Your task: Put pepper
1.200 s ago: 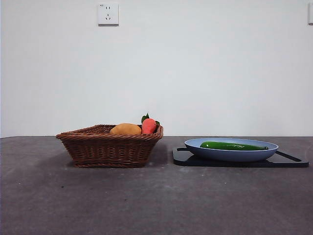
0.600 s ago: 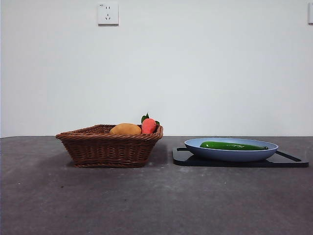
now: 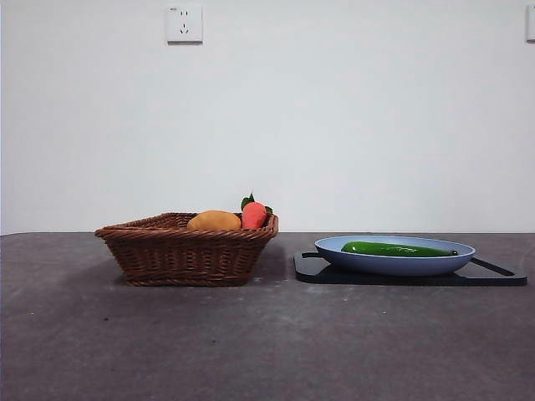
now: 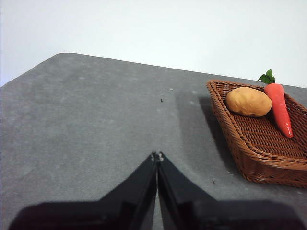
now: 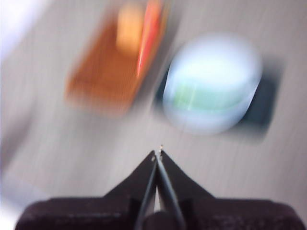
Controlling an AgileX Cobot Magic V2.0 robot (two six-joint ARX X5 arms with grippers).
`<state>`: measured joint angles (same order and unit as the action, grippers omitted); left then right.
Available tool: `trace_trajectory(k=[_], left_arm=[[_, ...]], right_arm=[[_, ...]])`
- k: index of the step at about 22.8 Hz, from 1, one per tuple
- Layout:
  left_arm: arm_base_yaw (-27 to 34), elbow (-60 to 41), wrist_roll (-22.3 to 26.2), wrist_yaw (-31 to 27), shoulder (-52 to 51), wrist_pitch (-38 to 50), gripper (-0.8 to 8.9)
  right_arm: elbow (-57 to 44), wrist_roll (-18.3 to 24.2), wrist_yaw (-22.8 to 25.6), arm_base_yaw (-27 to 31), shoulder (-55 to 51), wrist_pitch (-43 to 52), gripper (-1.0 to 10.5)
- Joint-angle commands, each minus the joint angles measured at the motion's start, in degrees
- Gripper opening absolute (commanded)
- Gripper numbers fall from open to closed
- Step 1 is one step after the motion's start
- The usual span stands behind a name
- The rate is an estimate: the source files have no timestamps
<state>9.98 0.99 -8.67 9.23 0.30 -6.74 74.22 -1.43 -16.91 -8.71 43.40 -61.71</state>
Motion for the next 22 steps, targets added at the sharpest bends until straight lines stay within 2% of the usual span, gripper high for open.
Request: trace_trajectory(k=[1, 6, 9, 14, 22], left_arm=[[0.1, -0.6, -0.3, 0.0, -0.2, 0.7, 0.08], [0.1, -0.6, -0.3, 0.0, -0.2, 0.7, 0.08], [0.1, -0.6, -0.3, 0.0, -0.2, 0.7, 0.08], [0.1, -0.6, -0.3, 0.0, -0.2, 0.7, 0.08], [0.1, -0.6, -0.3, 0.0, -0.2, 0.7, 0.08]], right_arm=[[-5.5, 0.5, -2.7, 3.2, -5.0, 12.6, 0.1], [-30.3, 1.5, -2.2, 9.9, -19.4, 37.6, 0.1], [-42.3, 1.4, -2.2, 11.0, -25.6, 47.1, 0.1], [-55.7, 1.3, -2.1, 11.0, -33.4, 53.9, 0.1], [-66.9, 0.9, -2.0, 11.0, -41.7, 54.0, 0.1]])
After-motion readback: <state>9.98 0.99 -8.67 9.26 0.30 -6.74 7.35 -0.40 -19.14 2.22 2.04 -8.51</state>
